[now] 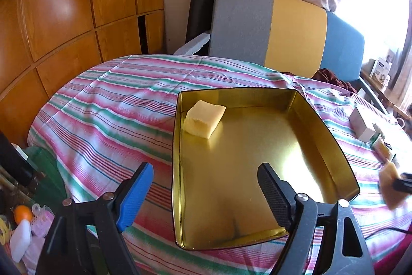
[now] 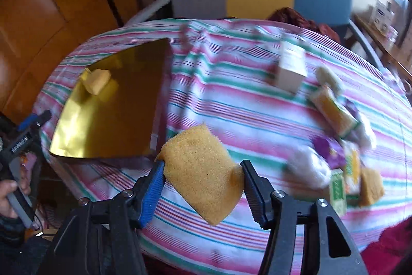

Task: Organize objects
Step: 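Carry the yellow sponge into the gold tray and release it with the right gripper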

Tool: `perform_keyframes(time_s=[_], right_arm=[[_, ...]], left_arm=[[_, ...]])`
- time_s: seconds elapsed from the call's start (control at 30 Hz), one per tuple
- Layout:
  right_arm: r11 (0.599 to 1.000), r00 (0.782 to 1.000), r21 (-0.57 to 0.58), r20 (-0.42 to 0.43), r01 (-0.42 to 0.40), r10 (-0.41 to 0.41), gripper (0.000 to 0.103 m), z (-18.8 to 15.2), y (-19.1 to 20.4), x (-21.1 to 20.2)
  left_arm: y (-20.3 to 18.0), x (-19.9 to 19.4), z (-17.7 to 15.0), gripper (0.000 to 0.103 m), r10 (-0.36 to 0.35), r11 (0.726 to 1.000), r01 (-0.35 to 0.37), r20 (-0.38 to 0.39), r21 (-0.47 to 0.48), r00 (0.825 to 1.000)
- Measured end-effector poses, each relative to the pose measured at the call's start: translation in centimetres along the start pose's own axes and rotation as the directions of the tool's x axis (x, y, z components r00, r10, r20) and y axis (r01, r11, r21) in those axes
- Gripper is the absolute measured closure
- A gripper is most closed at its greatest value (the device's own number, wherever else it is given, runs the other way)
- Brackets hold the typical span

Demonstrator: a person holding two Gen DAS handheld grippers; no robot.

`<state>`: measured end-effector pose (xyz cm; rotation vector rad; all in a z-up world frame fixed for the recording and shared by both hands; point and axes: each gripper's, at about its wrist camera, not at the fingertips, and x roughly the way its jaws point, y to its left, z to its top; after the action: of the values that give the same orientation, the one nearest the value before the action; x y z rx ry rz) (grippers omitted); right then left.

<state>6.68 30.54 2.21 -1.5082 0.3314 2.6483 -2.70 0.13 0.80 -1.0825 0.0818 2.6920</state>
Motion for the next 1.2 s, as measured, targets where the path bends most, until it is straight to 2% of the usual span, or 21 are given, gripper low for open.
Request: perform_keyframes(time_s=[0.2,0.33,0.53,0.67,0.83,0.87,1.0,1.07,1.2], right_arm=[[0.991,0.995,-0.086,-0.017,-0.101,0.1,0.044,3.8,5.8,2.9],[0.981,0.986,-0.103,-0.059,-0.164,0.158,0.044,5.9,9.4,5.6],[0.97,0.962,-0.067,-0.163,-0.234,0.22,0.044,8.2,14.6,10.9],[0.971,0.953,-0.001,-0.197,-0.237,0.232,0.044,9.4,17.3,14.3],[0.968,0.951,0.102,-0.19,-0.228,0.244,0.041,10.8,19.2,17.1],[0.962,0.946,0.131,-0.189,-0.241,0.262,0.039,11.0,19.4,17.5],[0.91,0.905,0.24,-0.183,-0.339,0.385,0.029,11.3,19.4,18.5],[0.891,0.886,0.239,-0.175,-0.385,0.429,0.025,11.3,19.4,18.2],[0.908,0.896,0.17,-0.168,-0.384,0.41,0.025,10.7,19.6,17.0]], left_arm=[[1.2,-0.2,-0.5,0.019,0.007,1.0,-0.008,-0.002,-0.025,1.0],[2.7,-0.2,-0.7,0.019,0.022,0.998,-0.022,-0.003,-0.062,1.0],[5.6,-0.3,-1.2,0.019,0.059,0.99,-0.06,-0.012,-0.128,0.998],[7.1,-0.1,-1.7,0.019,0.078,0.984,-0.081,-0.025,-0.161,0.997],[8.2,0.2,-2.1,0.019,0.087,0.978,-0.094,-0.042,-0.184,0.995],[8.4,0.3,-2.2,0.019,0.09,0.978,-0.097,-0.046,-0.186,0.995],[8.7,0.5,-2.5,0.019,0.093,0.976,-0.102,-0.057,-0.192,0.994],[8.7,0.7,-2.5,0.019,0.092,0.976,-0.102,-0.059,-0.191,0.994],[8.5,0.6,-2.6,0.018,0.097,0.977,-0.106,-0.055,-0.187,0.994]])
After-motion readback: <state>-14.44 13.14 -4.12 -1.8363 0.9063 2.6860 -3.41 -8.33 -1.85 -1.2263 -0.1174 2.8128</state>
